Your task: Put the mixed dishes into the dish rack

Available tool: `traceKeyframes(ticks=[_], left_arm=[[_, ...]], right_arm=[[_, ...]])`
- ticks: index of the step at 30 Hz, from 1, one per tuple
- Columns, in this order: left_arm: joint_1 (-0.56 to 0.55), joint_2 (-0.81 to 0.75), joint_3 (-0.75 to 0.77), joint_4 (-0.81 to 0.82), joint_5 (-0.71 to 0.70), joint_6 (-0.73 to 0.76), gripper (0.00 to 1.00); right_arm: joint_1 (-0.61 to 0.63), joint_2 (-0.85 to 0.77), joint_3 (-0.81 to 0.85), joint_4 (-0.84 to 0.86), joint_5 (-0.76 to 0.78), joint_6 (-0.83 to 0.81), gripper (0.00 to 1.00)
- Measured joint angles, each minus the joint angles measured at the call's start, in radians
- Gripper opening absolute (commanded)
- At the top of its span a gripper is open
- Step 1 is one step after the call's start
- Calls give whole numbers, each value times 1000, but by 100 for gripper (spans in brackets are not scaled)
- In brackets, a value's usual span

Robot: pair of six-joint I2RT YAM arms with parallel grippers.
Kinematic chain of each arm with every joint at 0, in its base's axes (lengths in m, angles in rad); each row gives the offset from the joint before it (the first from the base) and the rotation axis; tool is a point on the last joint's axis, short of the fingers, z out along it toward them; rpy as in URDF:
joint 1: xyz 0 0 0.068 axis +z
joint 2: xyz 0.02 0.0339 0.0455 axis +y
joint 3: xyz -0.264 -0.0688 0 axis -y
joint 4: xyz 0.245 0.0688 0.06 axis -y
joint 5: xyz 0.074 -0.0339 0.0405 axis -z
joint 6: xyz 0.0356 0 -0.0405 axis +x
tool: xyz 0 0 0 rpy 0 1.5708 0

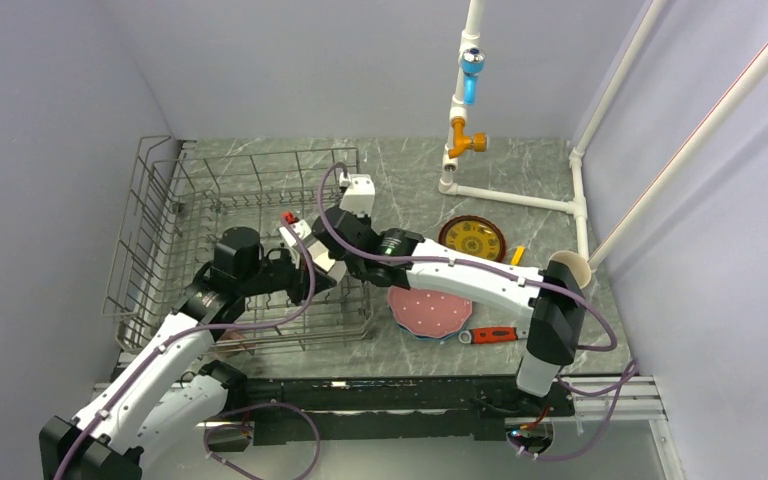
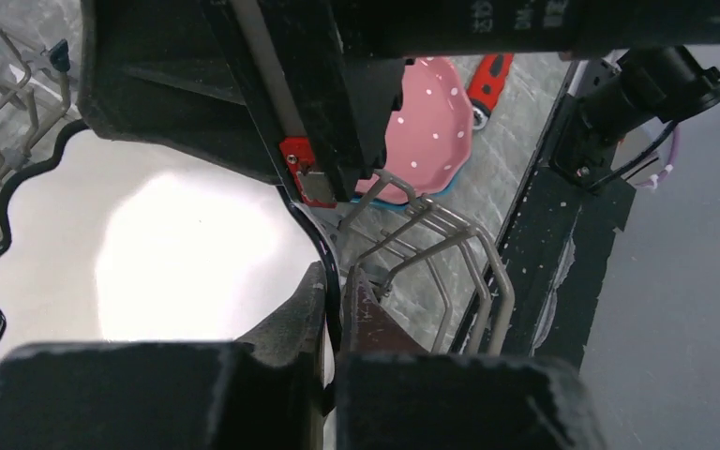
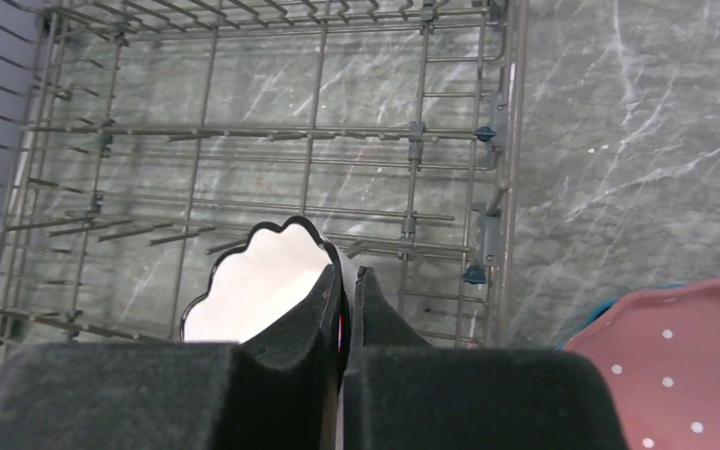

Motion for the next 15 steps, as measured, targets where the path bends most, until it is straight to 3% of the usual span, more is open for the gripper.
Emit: traceKeyframes(ticks=[3, 8, 11, 15], left_arm=[[2, -1, 20, -8, 18, -11, 0], [30, -3, 20, -5, 5, -113, 0], [47, -3, 30, -8, 6, -175, 0], [67, -4, 83, -20, 32, -274, 0]], right_arm=[[-19, -26, -21, 29, -50, -18, 38], [-102, -191, -173, 119, -251, -122, 86], [-151, -335, -257, 184, -332, -187, 93], [-152, -472, -305, 260, -374, -254, 95]])
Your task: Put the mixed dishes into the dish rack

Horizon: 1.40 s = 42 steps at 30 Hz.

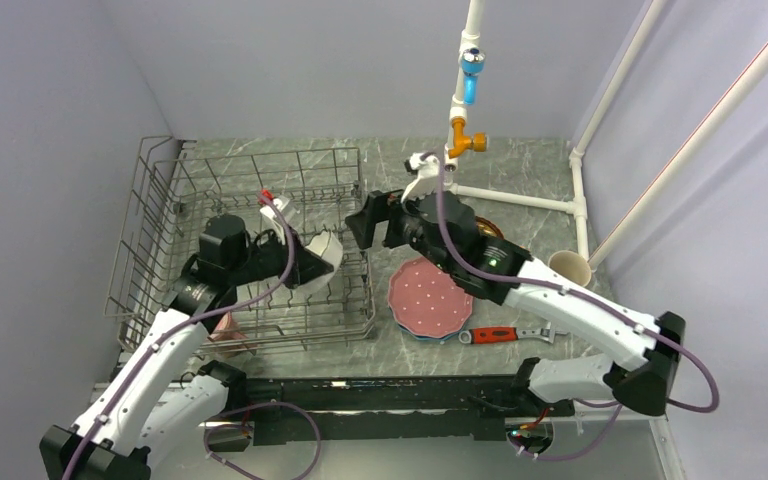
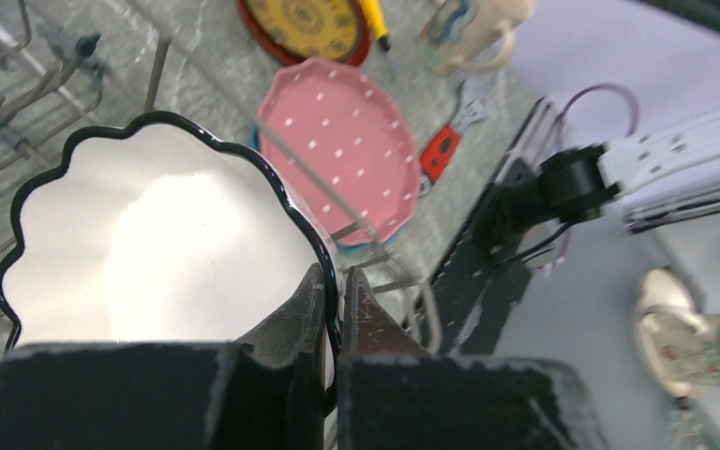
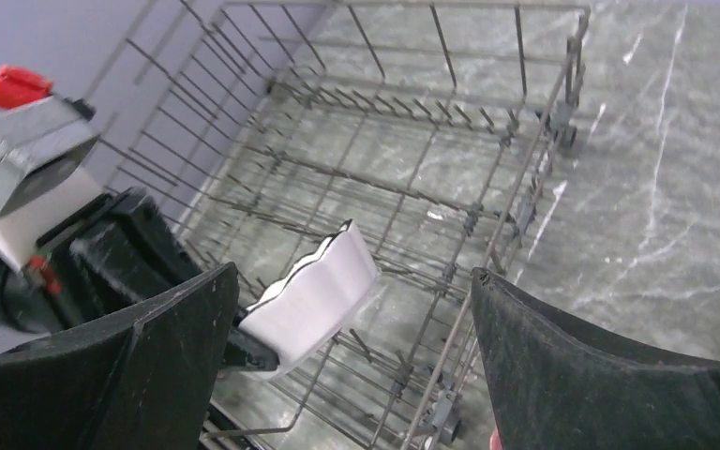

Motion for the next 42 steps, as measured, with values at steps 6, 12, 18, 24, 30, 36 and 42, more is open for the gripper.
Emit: traceKeyframes(ticks=[6, 12, 18, 24, 30, 36, 42], left_arm=[[34, -23, 6, 220, 63, -274, 0], [121, 25, -230, 833, 85, -826, 0], [137, 209, -393, 1230, 8, -1224, 0], [146, 200, -465, 1423, -79, -1314, 0], [163, 160, -476, 1432, -173, -1303, 0], [155, -5, -450, 1203, -146, -1143, 0], [147, -183, -320, 798, -139, -943, 0]], right_arm=[[4, -110, -72, 79, -3, -48, 95], [0, -114, -112, 83, 9, -51, 95], [-1, -116, -125, 83, 14, -51, 95], [-1, -120, -129, 84, 14, -49, 95], [-1, -121, -132, 84, 14, -47, 95], [-1, -108, -132, 84, 4, -39, 97], [-4, -35, -132, 83, -118, -26, 99]])
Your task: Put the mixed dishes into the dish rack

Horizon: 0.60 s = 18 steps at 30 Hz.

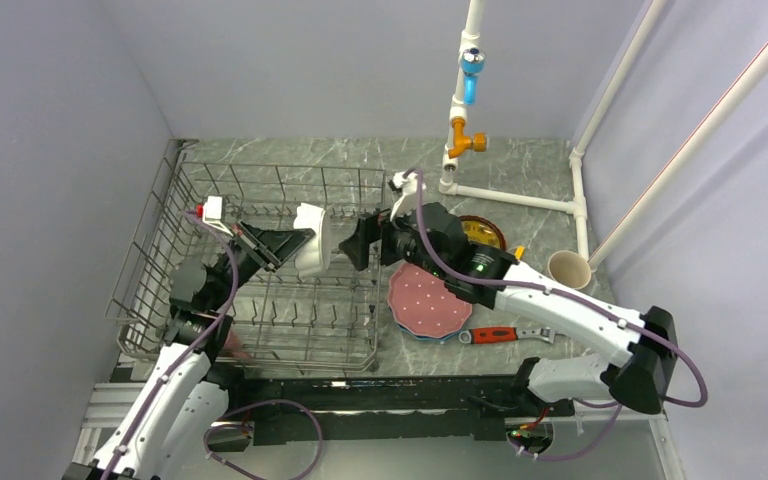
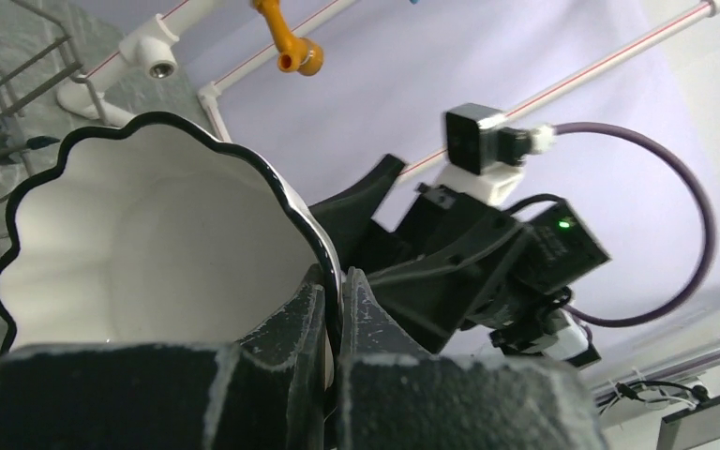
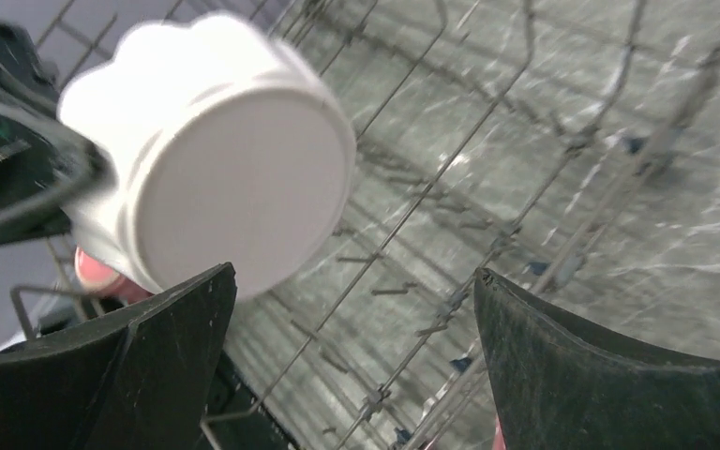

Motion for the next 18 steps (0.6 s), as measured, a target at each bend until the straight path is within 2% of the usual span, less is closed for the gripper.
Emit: traceKeyframes(ticks=[4, 10, 14, 18], left_arm=[[1, -12, 27, -45, 21, -16, 0], [1, -2, 102, -326, 3, -36, 0], [2, -16, 168, -492, -19, -45, 0], [2, -16, 252, -610, -20, -51, 0]], right_arm=[[-2, 46, -12, 22, -150, -2, 99], [6, 40, -34, 83, -294, -19, 99], [17, 39, -33, 64, -258, -23, 98], [9, 42, -31, -34, -130, 10, 87]])
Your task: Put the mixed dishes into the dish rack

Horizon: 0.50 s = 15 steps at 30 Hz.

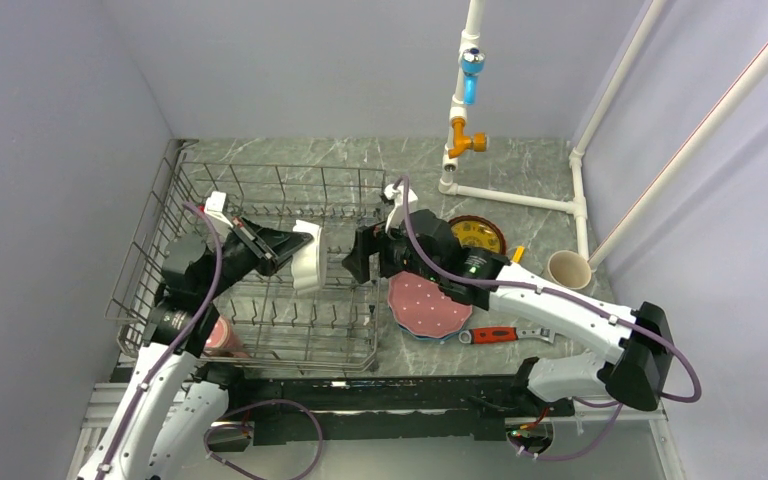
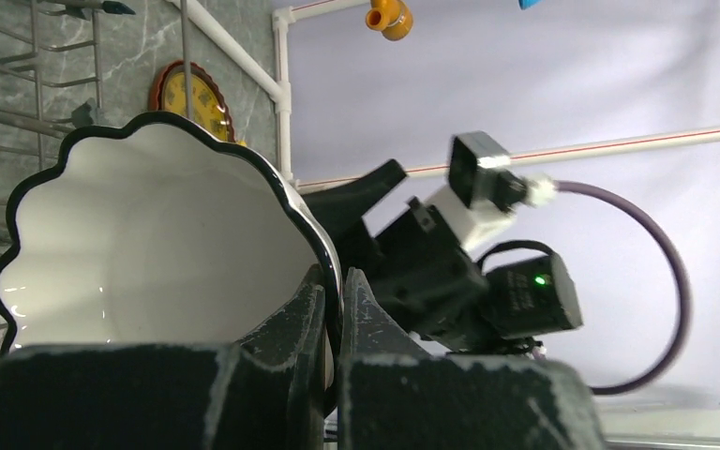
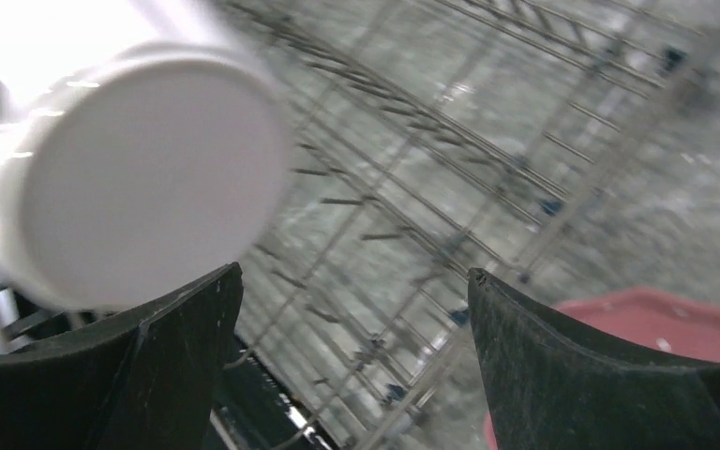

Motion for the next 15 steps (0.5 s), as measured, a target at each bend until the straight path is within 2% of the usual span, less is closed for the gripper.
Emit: traceKeyframes(ticks=[5, 8, 13, 15], left_arm=[[0, 0, 31, -40, 13, -21, 0], [0, 6, 29, -45, 30, -47, 0], [1, 9, 29, -55, 42, -58, 0], [1, 10, 29, -55, 45, -62, 0]], right_arm=[[-11, 46, 5, -142, 130, 56, 81], [-11, 93, 5, -176, 142, 74, 78], [-11, 171, 5, -159, 138, 108, 55], [-11, 203, 5, -134, 150, 127, 33]])
